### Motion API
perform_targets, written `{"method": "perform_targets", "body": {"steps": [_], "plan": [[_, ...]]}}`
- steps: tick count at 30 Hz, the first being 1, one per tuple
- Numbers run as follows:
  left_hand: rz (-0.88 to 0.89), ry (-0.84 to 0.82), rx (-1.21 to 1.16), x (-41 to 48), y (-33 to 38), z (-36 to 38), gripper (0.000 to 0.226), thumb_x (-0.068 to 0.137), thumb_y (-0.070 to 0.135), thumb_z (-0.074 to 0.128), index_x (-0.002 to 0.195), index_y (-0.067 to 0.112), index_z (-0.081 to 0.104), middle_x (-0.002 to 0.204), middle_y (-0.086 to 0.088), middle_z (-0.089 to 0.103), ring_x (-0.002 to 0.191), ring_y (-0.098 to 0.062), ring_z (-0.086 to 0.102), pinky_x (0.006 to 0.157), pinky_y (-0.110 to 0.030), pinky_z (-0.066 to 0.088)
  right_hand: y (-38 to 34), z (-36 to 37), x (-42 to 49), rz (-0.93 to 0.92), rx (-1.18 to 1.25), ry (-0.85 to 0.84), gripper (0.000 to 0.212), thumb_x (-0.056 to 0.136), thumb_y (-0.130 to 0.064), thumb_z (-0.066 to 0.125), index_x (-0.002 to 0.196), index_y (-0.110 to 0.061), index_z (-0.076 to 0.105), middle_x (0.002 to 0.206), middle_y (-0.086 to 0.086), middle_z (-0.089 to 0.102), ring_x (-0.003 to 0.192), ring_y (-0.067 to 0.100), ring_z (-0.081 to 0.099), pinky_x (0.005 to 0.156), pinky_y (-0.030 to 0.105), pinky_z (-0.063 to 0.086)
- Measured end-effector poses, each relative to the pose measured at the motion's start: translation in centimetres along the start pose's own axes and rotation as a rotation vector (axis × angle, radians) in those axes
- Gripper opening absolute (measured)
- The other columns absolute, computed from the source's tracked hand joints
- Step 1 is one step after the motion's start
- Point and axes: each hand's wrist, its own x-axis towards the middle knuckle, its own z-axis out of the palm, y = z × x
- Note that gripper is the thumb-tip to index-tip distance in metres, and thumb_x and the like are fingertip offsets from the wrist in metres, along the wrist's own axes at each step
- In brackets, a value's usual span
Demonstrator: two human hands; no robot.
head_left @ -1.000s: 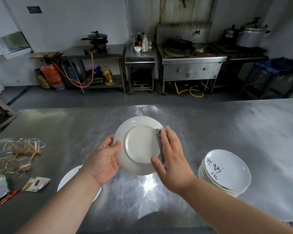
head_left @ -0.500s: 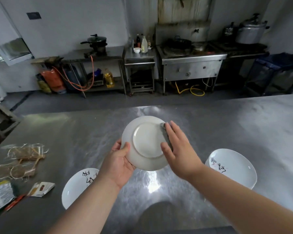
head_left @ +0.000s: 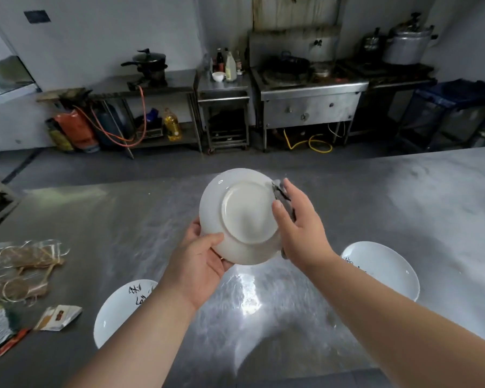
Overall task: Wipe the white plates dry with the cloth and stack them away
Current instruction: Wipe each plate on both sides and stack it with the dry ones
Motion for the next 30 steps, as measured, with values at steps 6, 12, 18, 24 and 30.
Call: {"method": "perform_targets", "body": {"steps": [6, 12, 18, 24, 30], "plan": [[-0.147, -0.073, 0.164, 0.2, 0.6, -0.5, 0.056, 0.092, 0.028, 0.062, 0.143, 0.004, 0.058, 0.137, -0.025, 0.064, 0.128, -0.04, 0.063, 0.106, -0.051, 0.053, -0.3, -0.6, 1.4, -0.069, -0.181, -0.179, 0.043, 0.098, -0.033, 0.071, 0.14, -0.03, 0.066, 0.148, -0.017, 0.055, 0.136, -0.004, 0.048, 0.119, 0.024, 0.035], [-0.137, 0.028, 0.087, 0.2, -1.0, -2.3, 0.052, 0.098, 0.032, 0.053, 0.141, 0.005, 0.06, 0.135, -0.026, 0.065, 0.126, -0.043, 0.063, 0.106, -0.054, 0.048, 1.9, -0.2, -2.8, -0.064, -0.333, -0.272, 0.067, 0.102, -0.057, 0.052, 0.16, -0.025, 0.041, 0.167, -0.012, 0.027, 0.15, 0.002, 0.027, 0.126, 0.029, 0.024], [-0.077, 0.093, 0.025, 0.8, -1.2, -1.2, 0.049, 0.107, 0.034, 0.044, 0.148, 0.009, 0.054, 0.141, -0.023, 0.062, 0.131, -0.04, 0.061, 0.108, -0.056, 0.047, 1.3, 0.3, -1.8, -0.031, -0.361, -0.2, 0.077, 0.101, -0.065, 0.044, 0.163, -0.021, 0.032, 0.169, -0.007, 0.024, 0.153, 0.008, 0.025, 0.126, 0.03, 0.024], [-0.042, 0.061, -0.046, 1.6, -0.3, 0.1, 0.049, 0.111, 0.037, 0.037, 0.15, 0.01, 0.051, 0.144, -0.018, 0.062, 0.132, -0.036, 0.061, 0.107, -0.054, 0.049, 0.3, 3.0, -6.1, -0.079, -0.149, -0.074, 0.07, 0.107, -0.034, 0.055, 0.165, -0.027, 0.017, 0.164, -0.026, 0.01, 0.142, -0.026, 0.008, 0.111, -0.001, 0.016], [-0.105, 0.012, -0.091, 0.6, 1.2, 0.3, 0.046, 0.094, 0.025, 0.05, 0.132, 0.007, 0.071, 0.128, -0.016, 0.072, 0.115, -0.033, 0.071, 0.099, -0.053, 0.057, 0.1, 0.7, -1.1, -0.068, -0.081, 0.033, 0.053, 0.105, -0.027, 0.06, 0.156, -0.022, 0.047, 0.164, -0.016, 0.034, 0.147, -0.011, 0.029, 0.115, 0.005, 0.023]]}}
